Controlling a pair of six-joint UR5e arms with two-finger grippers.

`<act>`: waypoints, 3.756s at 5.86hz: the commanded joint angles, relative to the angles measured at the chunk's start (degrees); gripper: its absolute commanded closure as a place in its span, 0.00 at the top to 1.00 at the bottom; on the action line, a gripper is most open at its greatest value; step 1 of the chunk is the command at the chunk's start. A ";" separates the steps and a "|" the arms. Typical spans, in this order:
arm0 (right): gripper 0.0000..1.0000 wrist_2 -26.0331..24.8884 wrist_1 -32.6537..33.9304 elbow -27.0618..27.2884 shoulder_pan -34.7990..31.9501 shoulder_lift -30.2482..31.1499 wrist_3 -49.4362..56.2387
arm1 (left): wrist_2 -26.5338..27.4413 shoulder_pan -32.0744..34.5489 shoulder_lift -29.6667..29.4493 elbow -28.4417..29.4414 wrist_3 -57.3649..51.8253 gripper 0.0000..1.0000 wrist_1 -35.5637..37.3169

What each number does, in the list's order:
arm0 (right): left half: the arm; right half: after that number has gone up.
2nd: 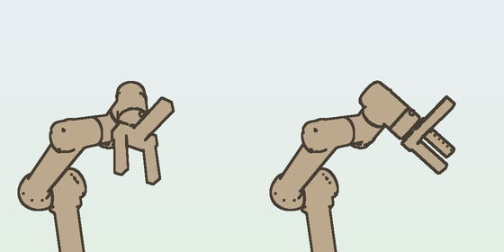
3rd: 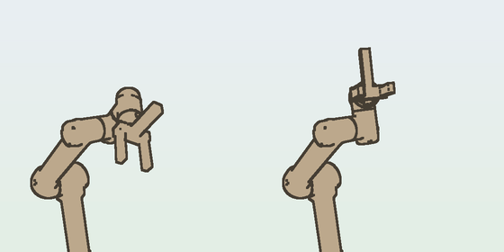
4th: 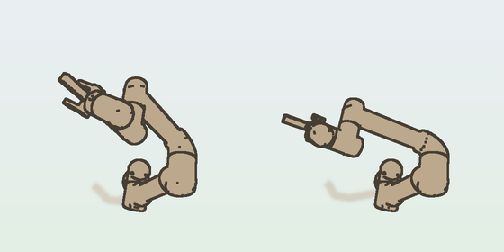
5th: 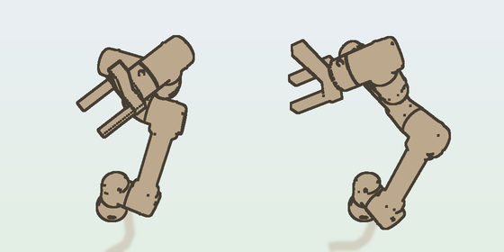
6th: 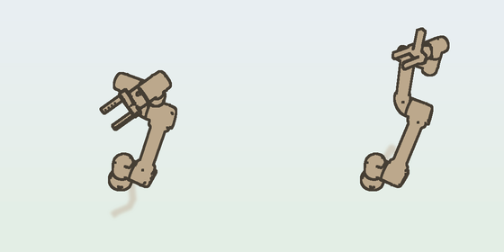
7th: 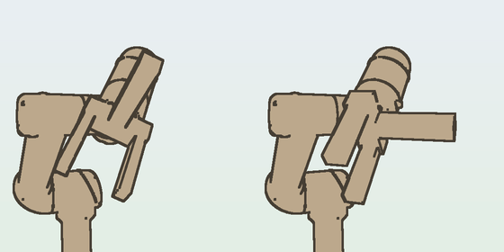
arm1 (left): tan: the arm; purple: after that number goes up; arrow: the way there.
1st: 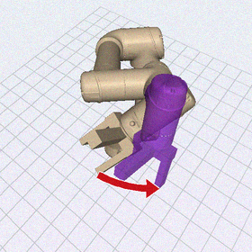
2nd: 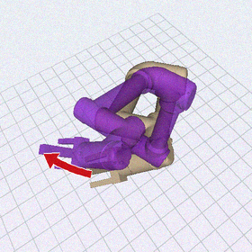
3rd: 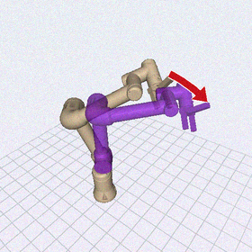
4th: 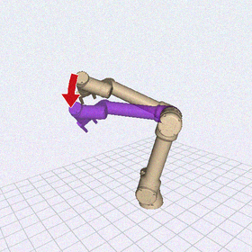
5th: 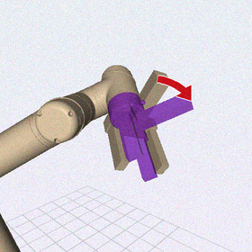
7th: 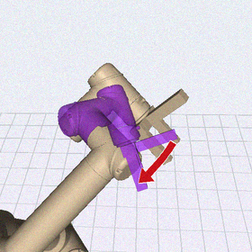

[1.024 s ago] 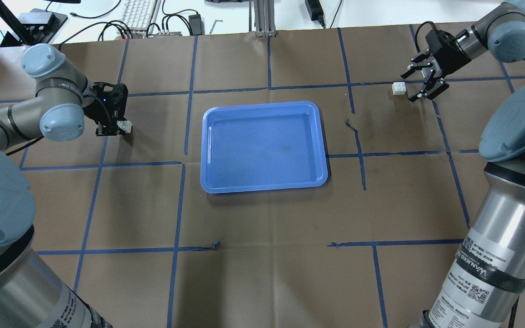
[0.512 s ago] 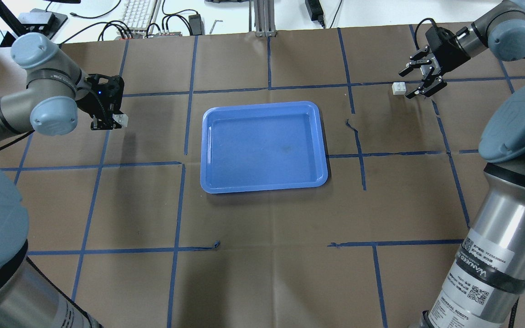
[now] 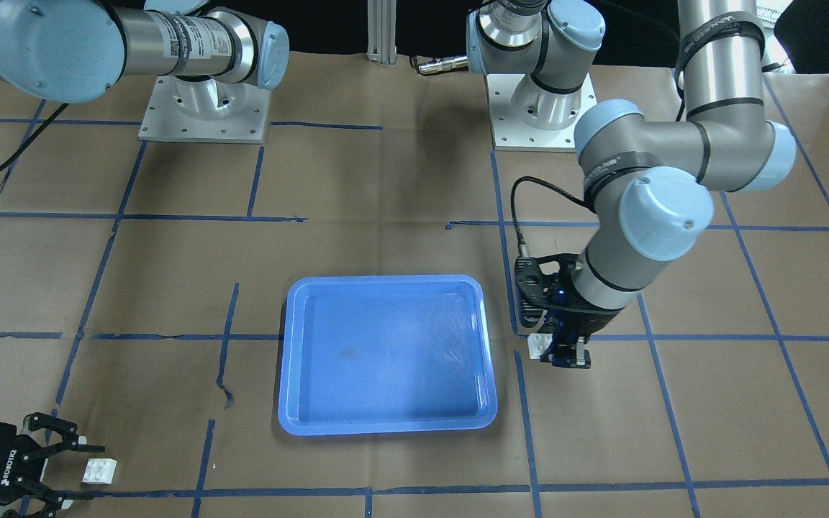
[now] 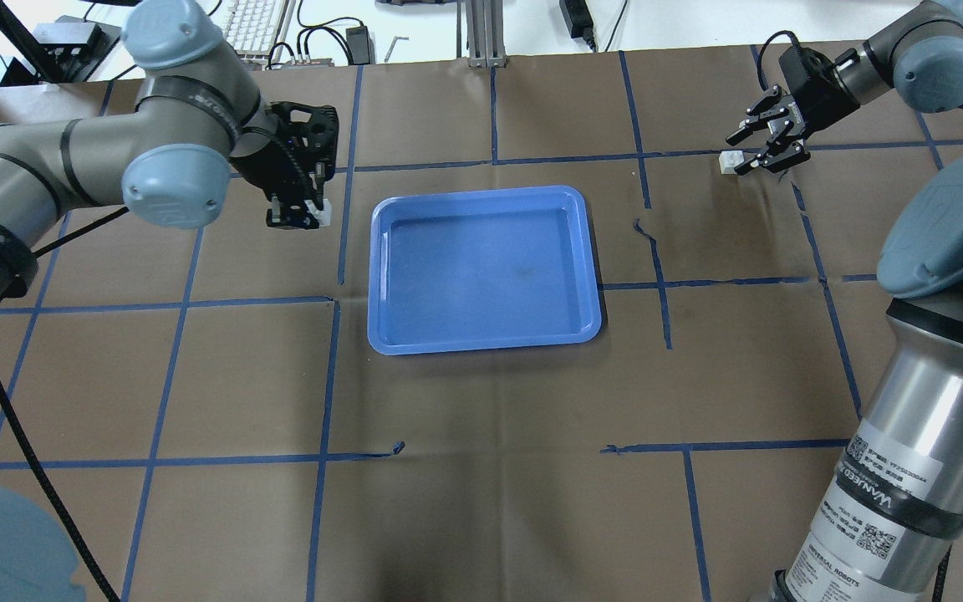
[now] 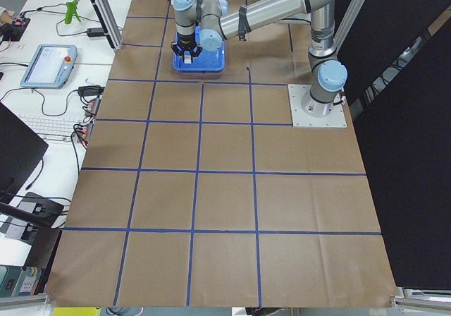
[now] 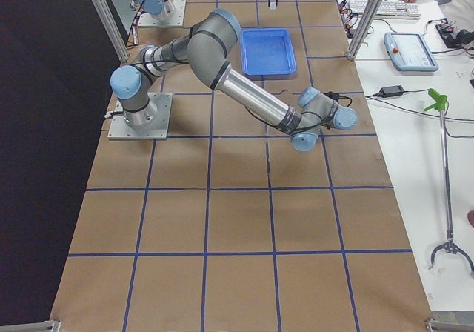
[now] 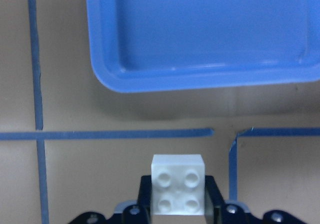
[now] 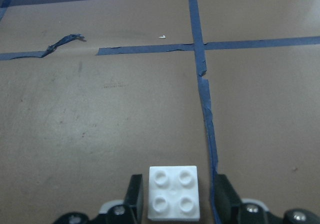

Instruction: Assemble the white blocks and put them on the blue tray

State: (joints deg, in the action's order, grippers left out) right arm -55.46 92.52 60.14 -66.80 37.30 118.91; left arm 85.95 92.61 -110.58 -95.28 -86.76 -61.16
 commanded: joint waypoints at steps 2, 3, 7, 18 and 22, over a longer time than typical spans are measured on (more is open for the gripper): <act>0.25 -0.35 -0.06 -0.20 0.00 0.40 -0.60 | 0.44 11.06 -9.52 4.04 10.62 0.18 2.25; 0.21 -0.17 0.03 -0.46 0.00 0.84 -0.78 | 3.84 14.76 -12.44 3.97 13.95 0.17 5.14; 0.20 -0.17 -1.29 10.19 -3.59 14.85 -1.92 | 3.17 15.06 -13.43 1.51 17.48 0.20 10.18; 0.21 6.16 57.07 45.32 -27.86 19.83 -43.94 | 5.70 3.38 21.02 2.56 56.71 0.96 -24.81; 0.21 6.07 57.86 45.32 -29.27 17.80 -44.11 | 7.03 -2.33 20.84 2.56 89.47 0.99 -21.81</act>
State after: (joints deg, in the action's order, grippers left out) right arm -49.37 150.38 105.45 -95.95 55.20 74.82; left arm 92.89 91.25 -89.74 -92.75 -0.20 -82.64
